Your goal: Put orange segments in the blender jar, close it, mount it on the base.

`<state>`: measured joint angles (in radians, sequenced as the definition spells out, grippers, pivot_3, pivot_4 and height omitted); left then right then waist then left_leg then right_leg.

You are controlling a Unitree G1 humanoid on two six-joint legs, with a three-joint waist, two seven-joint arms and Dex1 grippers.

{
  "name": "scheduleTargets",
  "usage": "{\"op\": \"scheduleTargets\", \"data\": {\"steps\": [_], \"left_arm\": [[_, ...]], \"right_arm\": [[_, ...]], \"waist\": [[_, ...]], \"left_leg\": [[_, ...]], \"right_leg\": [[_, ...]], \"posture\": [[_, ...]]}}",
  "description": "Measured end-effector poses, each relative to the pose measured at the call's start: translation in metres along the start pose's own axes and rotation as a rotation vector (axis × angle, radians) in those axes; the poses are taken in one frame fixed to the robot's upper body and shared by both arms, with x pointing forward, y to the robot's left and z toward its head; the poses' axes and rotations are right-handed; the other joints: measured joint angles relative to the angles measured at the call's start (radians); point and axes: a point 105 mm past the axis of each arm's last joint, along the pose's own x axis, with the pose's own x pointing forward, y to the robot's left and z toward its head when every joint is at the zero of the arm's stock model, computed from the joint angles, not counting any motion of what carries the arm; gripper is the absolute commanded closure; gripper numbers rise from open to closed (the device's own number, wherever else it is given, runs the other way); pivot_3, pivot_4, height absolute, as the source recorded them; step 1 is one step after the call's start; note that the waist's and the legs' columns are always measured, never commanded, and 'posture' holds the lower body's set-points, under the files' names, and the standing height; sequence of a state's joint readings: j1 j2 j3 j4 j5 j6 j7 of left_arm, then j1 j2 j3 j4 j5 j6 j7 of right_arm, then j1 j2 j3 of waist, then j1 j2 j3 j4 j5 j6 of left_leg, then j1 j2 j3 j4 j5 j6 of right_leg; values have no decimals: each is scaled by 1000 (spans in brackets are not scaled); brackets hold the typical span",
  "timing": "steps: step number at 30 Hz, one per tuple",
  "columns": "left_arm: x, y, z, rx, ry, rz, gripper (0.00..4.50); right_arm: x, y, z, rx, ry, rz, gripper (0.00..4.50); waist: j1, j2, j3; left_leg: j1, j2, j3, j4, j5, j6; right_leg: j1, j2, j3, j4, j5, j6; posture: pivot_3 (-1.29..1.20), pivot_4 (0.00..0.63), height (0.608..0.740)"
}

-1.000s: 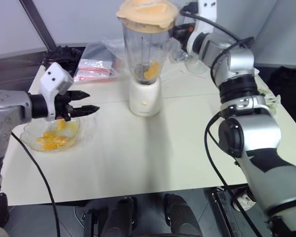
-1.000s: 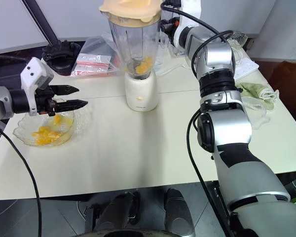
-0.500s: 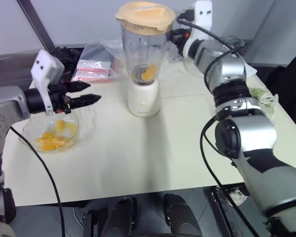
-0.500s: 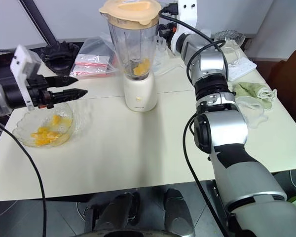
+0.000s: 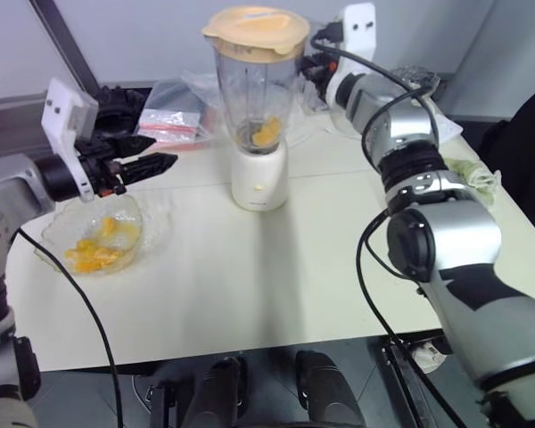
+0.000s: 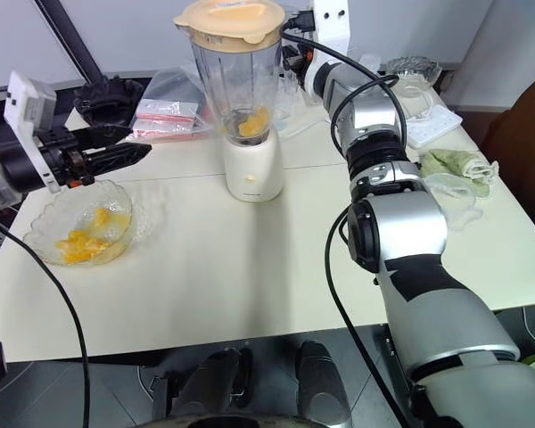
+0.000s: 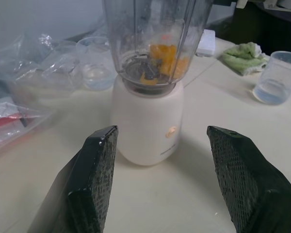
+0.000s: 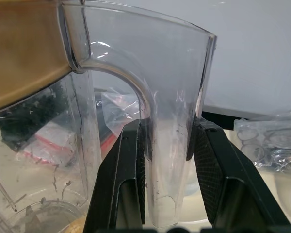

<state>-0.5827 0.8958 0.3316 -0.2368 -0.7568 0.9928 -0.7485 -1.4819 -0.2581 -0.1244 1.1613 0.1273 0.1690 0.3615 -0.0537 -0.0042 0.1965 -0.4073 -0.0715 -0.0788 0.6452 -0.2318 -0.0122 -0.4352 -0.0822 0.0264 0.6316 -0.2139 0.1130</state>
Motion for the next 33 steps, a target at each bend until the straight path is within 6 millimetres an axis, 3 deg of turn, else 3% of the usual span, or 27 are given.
{"op": "scheduleTargets", "data": {"steps": [18, 22, 25, 33], "left_arm": [[2, -3, 14, -42, -99, -6, 1455], [2, -3, 14, -46, -101, -5, 1455], [2, -4, 15, -48, -104, -10, 1455], [3, -3, 15, -50, -104, -1, 1455]], "right_arm": [[0, -9, -8, 15, -2, -59, 3639], [0, -5, -7, 11, -19, -31, 3639], [0, 0, -20, -23, 16, 0, 3639], [1, 4, -19, -27, -5, 33, 3639]], "waist": [[7, -1, 0], [6, -1, 0], [5, 0, 0], [-2, -1, 0]], "left_leg": [[2, 0, 0, 0, 0, -1], [2, 0, 0, 0, 0, -1], [1, 0, 0, 0, 0, -1], [1, 0, 0, -1, 0, -1]], "right_leg": [[2, 0, 0, 0, 0, 0], [2, 0, 0, 0, 0, -1], [1, 0, 0, 0, 0, -1], [1, 1, 0, -1, 0, -1]], "posture": [[0, 150, 740], [0, 150, 740], [0, 150, 740], [0, 150, 740]]}}
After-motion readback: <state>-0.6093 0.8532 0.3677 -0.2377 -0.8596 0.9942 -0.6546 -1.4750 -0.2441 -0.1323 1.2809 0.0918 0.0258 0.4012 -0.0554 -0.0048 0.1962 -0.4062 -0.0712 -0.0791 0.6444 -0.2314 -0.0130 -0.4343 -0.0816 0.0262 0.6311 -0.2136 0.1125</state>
